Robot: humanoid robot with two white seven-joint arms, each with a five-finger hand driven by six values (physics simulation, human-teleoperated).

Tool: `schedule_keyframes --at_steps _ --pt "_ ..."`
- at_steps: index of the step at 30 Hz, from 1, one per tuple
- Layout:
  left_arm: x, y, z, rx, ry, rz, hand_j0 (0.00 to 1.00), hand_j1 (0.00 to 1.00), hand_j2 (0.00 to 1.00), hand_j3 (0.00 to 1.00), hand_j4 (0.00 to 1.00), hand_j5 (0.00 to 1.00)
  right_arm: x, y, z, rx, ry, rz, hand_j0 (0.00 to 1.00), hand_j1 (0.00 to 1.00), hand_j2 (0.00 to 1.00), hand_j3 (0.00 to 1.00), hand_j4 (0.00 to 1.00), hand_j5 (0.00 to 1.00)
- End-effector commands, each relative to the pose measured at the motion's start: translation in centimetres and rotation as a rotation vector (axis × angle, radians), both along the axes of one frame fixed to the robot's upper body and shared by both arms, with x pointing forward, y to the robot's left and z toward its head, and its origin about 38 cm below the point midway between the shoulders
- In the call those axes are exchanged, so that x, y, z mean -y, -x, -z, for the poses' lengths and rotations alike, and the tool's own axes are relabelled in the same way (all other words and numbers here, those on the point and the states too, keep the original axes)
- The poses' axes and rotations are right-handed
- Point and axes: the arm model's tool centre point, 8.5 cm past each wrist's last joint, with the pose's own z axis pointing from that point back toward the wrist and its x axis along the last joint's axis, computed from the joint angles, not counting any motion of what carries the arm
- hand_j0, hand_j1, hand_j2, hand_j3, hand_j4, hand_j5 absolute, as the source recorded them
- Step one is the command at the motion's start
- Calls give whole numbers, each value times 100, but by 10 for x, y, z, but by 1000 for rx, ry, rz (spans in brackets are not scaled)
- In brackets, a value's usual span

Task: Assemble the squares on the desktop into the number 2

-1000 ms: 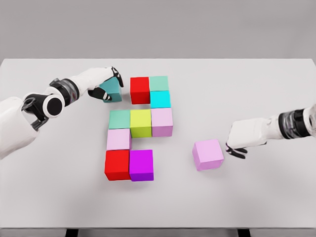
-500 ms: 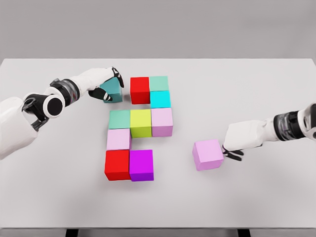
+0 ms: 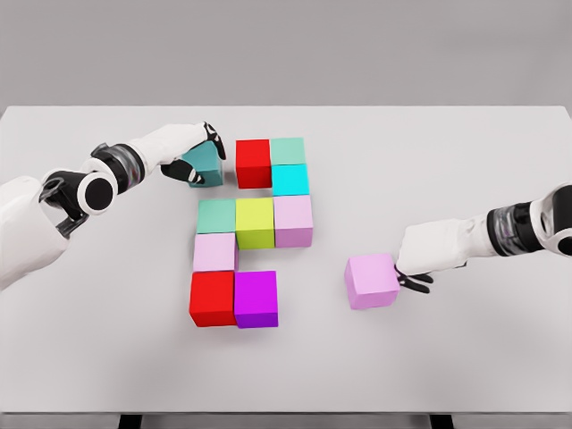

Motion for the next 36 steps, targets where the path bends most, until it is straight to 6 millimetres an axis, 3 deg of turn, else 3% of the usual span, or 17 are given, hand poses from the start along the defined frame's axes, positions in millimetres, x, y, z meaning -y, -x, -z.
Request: schedule_keyframes --at_steps 1,15,19,36 --pt "0 0 0 2 0 1 52 52 52 52 52 52 -1 0 0 -2 -2 -2 12 12 12 12 12 12" --pt "1 1 0 -11 11 5 53 53 53 53 53 53 -2 0 -2 2 -6 -6 12 12 12 12 12 12" --pt "-1 0 1 -11 10 -3 69 69 69 69 69 69 2 -1 -1 1 2 6 12 12 12 12 12 12" --pt "-3 -1 1 -10 8 -9 85 85 85 85 85 85 -6 -1 -1 3 -11 -12 12 12 12 12 12 12"
